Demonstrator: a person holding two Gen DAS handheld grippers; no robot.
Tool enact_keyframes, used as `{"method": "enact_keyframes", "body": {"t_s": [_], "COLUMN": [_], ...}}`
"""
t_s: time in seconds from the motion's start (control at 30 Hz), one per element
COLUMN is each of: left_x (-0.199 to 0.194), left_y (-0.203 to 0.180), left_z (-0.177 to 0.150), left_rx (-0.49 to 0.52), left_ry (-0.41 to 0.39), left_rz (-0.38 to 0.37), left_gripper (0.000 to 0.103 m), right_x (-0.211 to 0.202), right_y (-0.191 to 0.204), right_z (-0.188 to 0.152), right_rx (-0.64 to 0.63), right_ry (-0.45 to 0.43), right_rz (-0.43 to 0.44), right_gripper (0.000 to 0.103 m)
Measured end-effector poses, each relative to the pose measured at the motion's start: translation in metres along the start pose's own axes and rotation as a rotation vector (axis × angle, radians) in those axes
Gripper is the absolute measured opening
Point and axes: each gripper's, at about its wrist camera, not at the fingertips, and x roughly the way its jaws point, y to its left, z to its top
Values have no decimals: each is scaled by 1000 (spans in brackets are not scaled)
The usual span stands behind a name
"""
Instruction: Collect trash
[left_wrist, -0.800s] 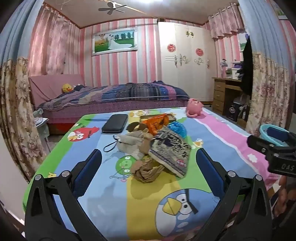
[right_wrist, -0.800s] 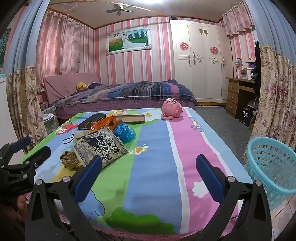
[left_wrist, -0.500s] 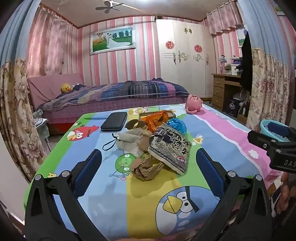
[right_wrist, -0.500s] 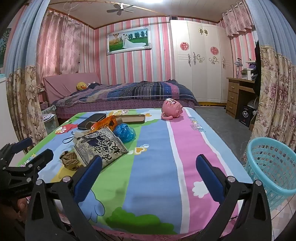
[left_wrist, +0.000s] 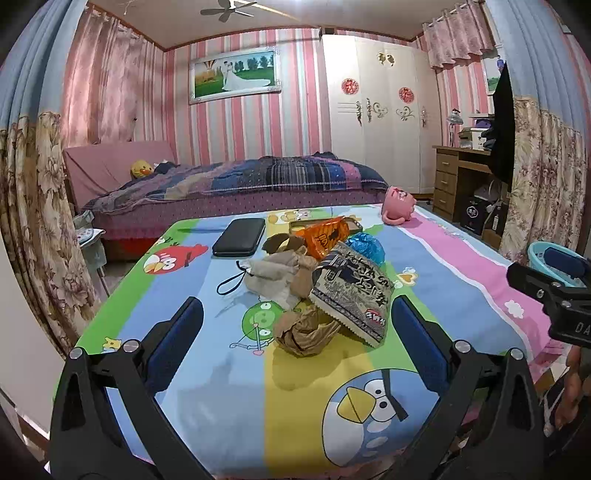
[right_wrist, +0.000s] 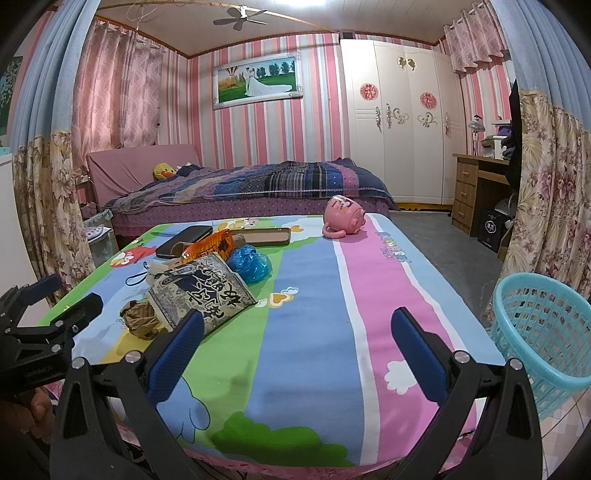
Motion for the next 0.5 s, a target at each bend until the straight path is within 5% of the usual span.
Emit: {"method": "enact_keyframes", "body": {"t_s": [0.5], "left_x": [0], "left_y": [-2], "left_z": [-2], "left_rx": [-7], "left_ry": [10], "left_rz": [-33], "left_gripper": [98], "right_x": [0], "right_y": [-1], "right_z": [0], "right_rx": [1], "right_ry": [3], "right_rz": [2], "right_gripper": [99]}}
